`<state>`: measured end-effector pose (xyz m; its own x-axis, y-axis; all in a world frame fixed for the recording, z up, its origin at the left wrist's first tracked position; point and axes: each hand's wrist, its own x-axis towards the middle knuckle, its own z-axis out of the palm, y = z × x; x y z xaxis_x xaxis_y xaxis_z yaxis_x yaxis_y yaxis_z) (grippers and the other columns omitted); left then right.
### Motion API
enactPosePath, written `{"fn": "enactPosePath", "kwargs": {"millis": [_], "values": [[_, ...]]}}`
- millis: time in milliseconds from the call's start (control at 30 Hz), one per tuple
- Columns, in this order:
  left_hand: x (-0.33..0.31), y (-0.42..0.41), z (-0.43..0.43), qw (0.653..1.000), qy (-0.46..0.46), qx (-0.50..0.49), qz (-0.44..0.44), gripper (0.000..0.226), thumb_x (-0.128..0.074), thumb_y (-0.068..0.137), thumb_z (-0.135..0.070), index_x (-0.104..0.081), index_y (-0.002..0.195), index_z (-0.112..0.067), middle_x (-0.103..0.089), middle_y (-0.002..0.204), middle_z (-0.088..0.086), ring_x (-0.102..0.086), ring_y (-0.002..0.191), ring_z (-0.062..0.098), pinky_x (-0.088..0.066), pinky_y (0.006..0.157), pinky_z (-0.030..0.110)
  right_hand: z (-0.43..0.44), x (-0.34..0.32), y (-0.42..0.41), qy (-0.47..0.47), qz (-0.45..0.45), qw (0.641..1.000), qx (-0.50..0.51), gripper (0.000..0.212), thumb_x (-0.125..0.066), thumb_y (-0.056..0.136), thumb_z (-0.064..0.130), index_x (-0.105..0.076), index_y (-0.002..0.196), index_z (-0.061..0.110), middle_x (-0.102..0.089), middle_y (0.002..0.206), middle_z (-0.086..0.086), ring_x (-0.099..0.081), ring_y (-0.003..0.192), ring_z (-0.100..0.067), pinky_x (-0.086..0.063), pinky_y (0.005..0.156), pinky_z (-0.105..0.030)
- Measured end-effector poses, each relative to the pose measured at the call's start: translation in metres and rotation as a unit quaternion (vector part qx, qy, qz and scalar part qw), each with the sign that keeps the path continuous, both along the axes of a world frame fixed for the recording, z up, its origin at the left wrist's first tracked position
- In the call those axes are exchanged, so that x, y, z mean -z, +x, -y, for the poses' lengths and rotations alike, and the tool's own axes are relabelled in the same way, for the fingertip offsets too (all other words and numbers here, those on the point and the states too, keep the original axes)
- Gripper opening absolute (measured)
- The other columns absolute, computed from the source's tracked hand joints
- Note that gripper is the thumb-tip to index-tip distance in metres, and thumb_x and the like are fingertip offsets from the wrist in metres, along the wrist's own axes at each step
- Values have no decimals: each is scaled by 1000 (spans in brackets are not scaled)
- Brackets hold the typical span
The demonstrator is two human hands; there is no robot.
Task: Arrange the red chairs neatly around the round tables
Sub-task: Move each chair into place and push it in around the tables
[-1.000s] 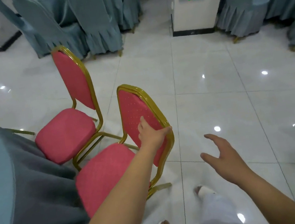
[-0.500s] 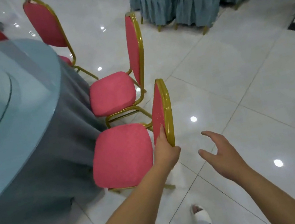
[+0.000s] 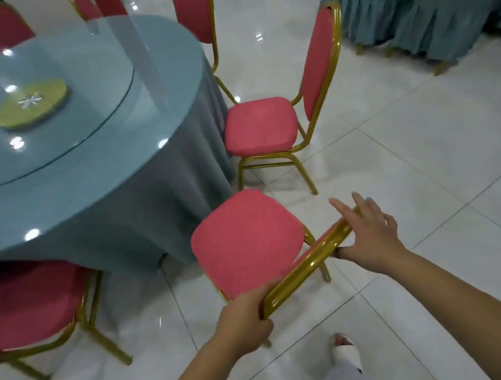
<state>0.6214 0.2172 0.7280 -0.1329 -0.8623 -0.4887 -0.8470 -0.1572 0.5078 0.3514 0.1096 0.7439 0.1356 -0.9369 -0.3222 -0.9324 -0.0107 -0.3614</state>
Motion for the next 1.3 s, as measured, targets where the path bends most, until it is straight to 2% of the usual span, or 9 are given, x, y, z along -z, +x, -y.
{"fn": "enactPosePath", "kwargs": {"millis": [67,200,500,633,767,900,1067,1167,1300], "values": [[-3,51,-47,999,-1,6,41,79,-58,78,-16,-35,135,-66,-62,93,-21,-61,91,9,-47,72,22,-32,7,25,33,-41,995,-79,104,-65,66,81,-15,152,51,6,168,0,11,153,-29,-1,119,-58],[-9,143,-127,994,-10,11,104,67,-50,81,-15,-49,131,-60,-70,102,-15,-64,96,10,-46,76,21,-131,30,86,21,-18,972,-233,59,-55,78,75,-49,133,57,-14,166,9,2,154,-21,-3,121,-53],[11,207,-252,990,-28,-96,96,72,-46,78,-23,-38,136,-64,-63,126,-24,-63,108,8,-46,82,22,-187,38,181,14,-22,967,-254,45,-67,82,57,-55,125,60,-14,166,3,7,153,-27,-10,120,-53],[15,236,-236,980,-43,-177,80,67,-54,79,-15,-50,127,-62,-63,119,-25,-61,106,5,-49,82,26,-164,37,228,14,-31,970,-239,44,-75,78,53,-64,121,48,-31,159,2,-16,149,-27,-26,115,-51],[19,269,-197,967,-27,-245,66,56,-53,80,-6,-63,114,-50,-64,103,-17,-62,95,14,-54,78,33,-132,29,270,5,-30,972,-234,30,-75,80,50,-67,107,42,-53,131,4,-43,123,-24,-43,98,-44],[17,292,-156,956,-75,-274,67,36,-56,88,-14,-69,107,-41,-62,104,-12,-60,96,19,-54,83,42,-93,22,309,6,-26,977,-212,22,-78,80,44,-66,97,38,-51,102,6,-47,99,-22,-50,83,-43],[16,311,-105,942,-74,-321,67,42,-50,85,-2,-69,101,-37,-61,100,-4,-60,95,25,-53,73,38,-44,22,342,-7,-36,982,-186,13,-75,81,24,-63,76,28,-61,78,4,-59,71,-17,-57,62,-41],[14,320,-81,941,-74,-326,59,41,-50,85,-4,-69,104,-34,-61,102,-2,-60,92,26,-47,66,34,-16,21,354,-7,-55,981,-185,15,-70,82,18,-62,72,26,-64,69,2,-61,66,-17,-58,62,-42],[13,330,-52,936,-72,-338,60,41,-51,83,-3,-69,101,-35,-60,100,-3,-60,91,26,-55,72,38,15,19,368,-1,-49,980,-194,16,-71,83,17,-62,73,25,-64,71,1,-61,67,-17,-54,58,-36]]}}
